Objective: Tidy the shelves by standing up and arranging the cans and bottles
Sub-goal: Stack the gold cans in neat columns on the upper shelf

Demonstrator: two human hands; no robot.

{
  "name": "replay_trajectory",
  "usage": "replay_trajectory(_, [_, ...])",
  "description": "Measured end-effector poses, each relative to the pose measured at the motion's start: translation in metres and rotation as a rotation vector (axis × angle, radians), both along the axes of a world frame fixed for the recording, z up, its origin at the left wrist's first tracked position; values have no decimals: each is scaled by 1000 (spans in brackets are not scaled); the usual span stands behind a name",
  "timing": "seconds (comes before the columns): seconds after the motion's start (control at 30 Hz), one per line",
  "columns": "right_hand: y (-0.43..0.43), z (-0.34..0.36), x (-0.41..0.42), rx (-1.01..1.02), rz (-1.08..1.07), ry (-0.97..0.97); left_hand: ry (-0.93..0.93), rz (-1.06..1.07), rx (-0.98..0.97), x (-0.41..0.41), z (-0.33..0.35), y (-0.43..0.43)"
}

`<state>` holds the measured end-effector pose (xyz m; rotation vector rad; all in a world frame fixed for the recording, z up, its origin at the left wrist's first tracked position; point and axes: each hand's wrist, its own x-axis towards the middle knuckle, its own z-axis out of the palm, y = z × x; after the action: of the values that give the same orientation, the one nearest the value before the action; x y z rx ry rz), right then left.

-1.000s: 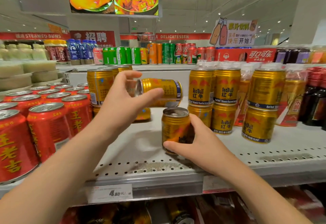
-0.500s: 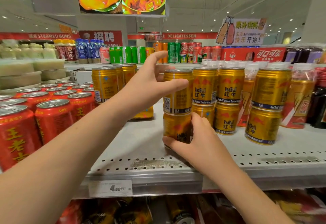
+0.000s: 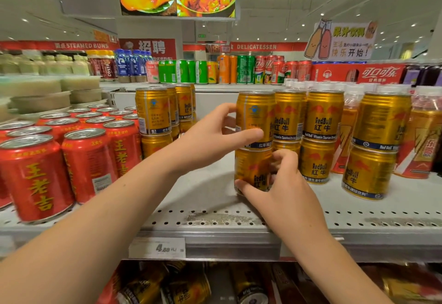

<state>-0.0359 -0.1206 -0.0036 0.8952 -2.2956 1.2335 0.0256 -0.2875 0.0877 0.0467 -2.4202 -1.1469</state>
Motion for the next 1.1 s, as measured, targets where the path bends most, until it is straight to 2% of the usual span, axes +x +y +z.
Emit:
replay_trajectory(0.1, [-1, -1, -1, 11, -32, 65, -73, 5, 43, 7, 3, -21])
replay_trajectory(0.17, [-1, -2, 0, 14, -48, 87, -50, 114, -66, 9, -3, -40])
replay_trajectory(0.23, [0, -2, 1, -4, -36, 76, -63, 293, -472, 4, -13, -54])
replay_trajectory(0.3, [1, -2, 2, -42, -21, 83, -102, 349, -898, -8, -25, -63])
replay_trajectory(0.33, [1, -1, 2, -70, -15, 86, -118, 356, -1042, -15, -31, -66])
replay_trajectory(0.4, [2, 0, 3, -122, -4, 86, -190, 423, -1238, -28, -38, -73])
replay_trajectory(0.47, [2, 0, 3, -142, 5, 91, -288, 529, -1307, -39, -43, -77])
replay_trajectory(0.53, [2, 0, 4, -148, 13, 94, -320, 597, -1276, -46, -45, -76])
replay_trajectory(0.63, [3, 0, 6, -156, 30, 86, -229, 593, -1132, -49, -44, -72])
replay_trajectory(0.7, [4, 1, 6, -166, 41, 83, -129, 581, -899, -47, -43, -70])
replay_trajectory(0.77, [4, 1, 5, -178, 50, 87, -36, 583, -588, -45, -43, -67])
replay_trajectory(0.87, [4, 1, 5, -177, 63, 85, 0, 574, -227, -41, -45, -64])
replay_trajectory(0.93, [5, 1, 5, -172, 72, 84, -18, 574, -175, -39, -49, -63])
replay_trajectory(1.1, [6, 0, 4, -174, 86, 82, -51, 717, -331, -34, -54, -56])
